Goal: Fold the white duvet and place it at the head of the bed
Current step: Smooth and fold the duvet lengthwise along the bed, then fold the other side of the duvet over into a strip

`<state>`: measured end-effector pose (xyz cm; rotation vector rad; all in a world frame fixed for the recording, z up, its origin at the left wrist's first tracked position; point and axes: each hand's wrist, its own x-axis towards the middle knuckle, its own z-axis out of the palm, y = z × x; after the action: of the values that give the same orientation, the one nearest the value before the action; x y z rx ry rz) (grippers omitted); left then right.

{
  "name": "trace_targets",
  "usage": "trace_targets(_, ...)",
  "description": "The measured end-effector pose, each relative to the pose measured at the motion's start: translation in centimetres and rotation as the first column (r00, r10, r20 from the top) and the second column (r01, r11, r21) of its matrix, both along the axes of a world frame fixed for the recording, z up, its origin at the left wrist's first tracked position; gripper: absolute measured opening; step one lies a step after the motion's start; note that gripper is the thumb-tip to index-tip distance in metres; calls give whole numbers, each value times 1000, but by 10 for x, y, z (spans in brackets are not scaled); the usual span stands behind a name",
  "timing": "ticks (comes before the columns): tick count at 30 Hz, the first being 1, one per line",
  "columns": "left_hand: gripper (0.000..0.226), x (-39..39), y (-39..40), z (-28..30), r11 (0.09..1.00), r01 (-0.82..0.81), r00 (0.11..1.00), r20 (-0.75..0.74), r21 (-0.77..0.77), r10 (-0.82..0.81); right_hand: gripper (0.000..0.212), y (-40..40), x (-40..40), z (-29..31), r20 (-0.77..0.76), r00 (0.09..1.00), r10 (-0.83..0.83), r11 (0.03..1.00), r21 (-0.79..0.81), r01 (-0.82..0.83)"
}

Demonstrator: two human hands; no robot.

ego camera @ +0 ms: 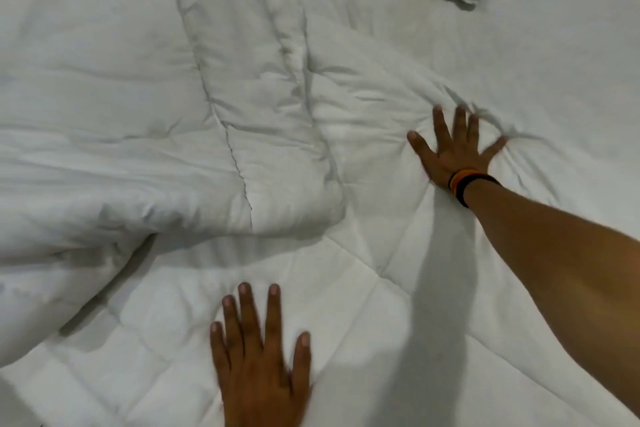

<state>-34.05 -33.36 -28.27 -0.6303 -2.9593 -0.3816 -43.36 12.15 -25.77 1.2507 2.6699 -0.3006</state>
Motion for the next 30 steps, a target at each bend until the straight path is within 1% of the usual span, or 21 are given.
trace_targets(1, 75, -1, 0, 2, 1000, -10, 1000, 3, -6, 10, 98, -6, -5, 8, 18, 999, -33, 999, -37, 33)
trace_targets(2, 75, 1, 1, 5, 1000, -14, 1000, 18, -5, 14, 97, -15, -11, 17, -7, 998, -59, 996, -74, 59)
trace_targets(3, 75, 1, 1, 9, 1000, -7, 999, 38, 1, 7, 94, -30, -17, 27, -70, 995, -73, 992, -111, 65)
trace_targets(5, 75, -6, -2, 20, 999, 6, 997, 71, 37, -8, 87, -78, -22, 48, -265, 963, -49, 984, -179, 0)
trace_targets(6, 76, -14, -5, 29, 998, -3, 997, 71, 60, -1, 85, -109, -20, 56, -367, 929, -49, 972, -232, -40)
trace_targets(7, 78, -23, -10, 37, 997, -11, 999, 53, 76, 7, 87, -142, -14, 62, -460, 883, -91, 946, -316, -67)
trace_targets(8, 80, -37, -18, 48, 996, -19, 1000, 18, 82, 18, 92, -180, -7, 67, -538, 824, -177, 903, -422, -81)
trace_targets(9, 81, -55, -29, 60, 997, -23, 999, -38, 80, 26, 99, -217, -1, 73, -578, 761, -294, 843, -532, -78)
trace_targets(10, 83, -77, -41, 73, 997, -25, 994, -102, 71, 33, 107, -251, 2, 79, -575, 706, -412, 774, -630, -61)
trace_targets(12, 87, -125, -62, 96, 999, -28, 978, -204, 35, 34, 115, -301, -1, 89, -539, 625, -565, 684, -730, -11)
trace_targets(14, 97, -175, -82, 116, 1000, 4, 968, -251, 12, -1, 124, -332, -24, 97, -531, 549, -645, 652, -758, 32)
trace_targets(16, 107, -224, -95, 128, 996, 90, 959, -268, -8, -88, 132, -349, -64, 104, -526, 488, -697, 634, -770, 74)
trace_targets(18, 116, -272, -101, 131, 990, 133, 961, -236, -57, -142, 132, -358, -112, 107, -511, 474, -717, 615, -784, 84)
trace_targets(20, 121, -317, -113, 133, 979, 157, 978, -115, -128, -172, 124, -374, -165, 108, -463, 524, -715, 604, -787, 129)
trace_targets(21, 117, -335, -120, 135, 967, 195, 979, -33, -163, -202, 117, -382, -187, 108, -442, 536, -720, 609, -772, 181)
trace_targets(23, 99, -365, -129, 142, 941, 278, 959, 118, -195, -259, 101, -394, -221, 113, -437, 494, -751, 612, -742, 274)
trace_targets(24, 87, -381, -134, 148, 941, 295, 948, 177, -164, -266, 94, -400, -237, 118, -450, 457, -767, 611, -731, 304)
trace_targets(25, 75, -395, -138, 154, 951, 287, 946, 191, -114, -262, 88, -406, -252, 124, -477, 421, -772, 617, -722, 313)
trace_targets(27, 57, -424, -149, 173, 972, 233, 965, 122, 26, -234, 81, -418, -285, 145, -574, 372, -729, 675, -695, 250)
trace_targets(28, 53, -440, -156, 184, 975, 202, 976, 68, 89, -208, 79, -424, -306, 158, -631, 359, -688, 717, -669, 197)
trace_targets(30, 52, -478, -177, 200, 973, 102, 995, -33, 209, -97, 80, -437, -361, 184, -727, 360, -584, 788, -614, 39)
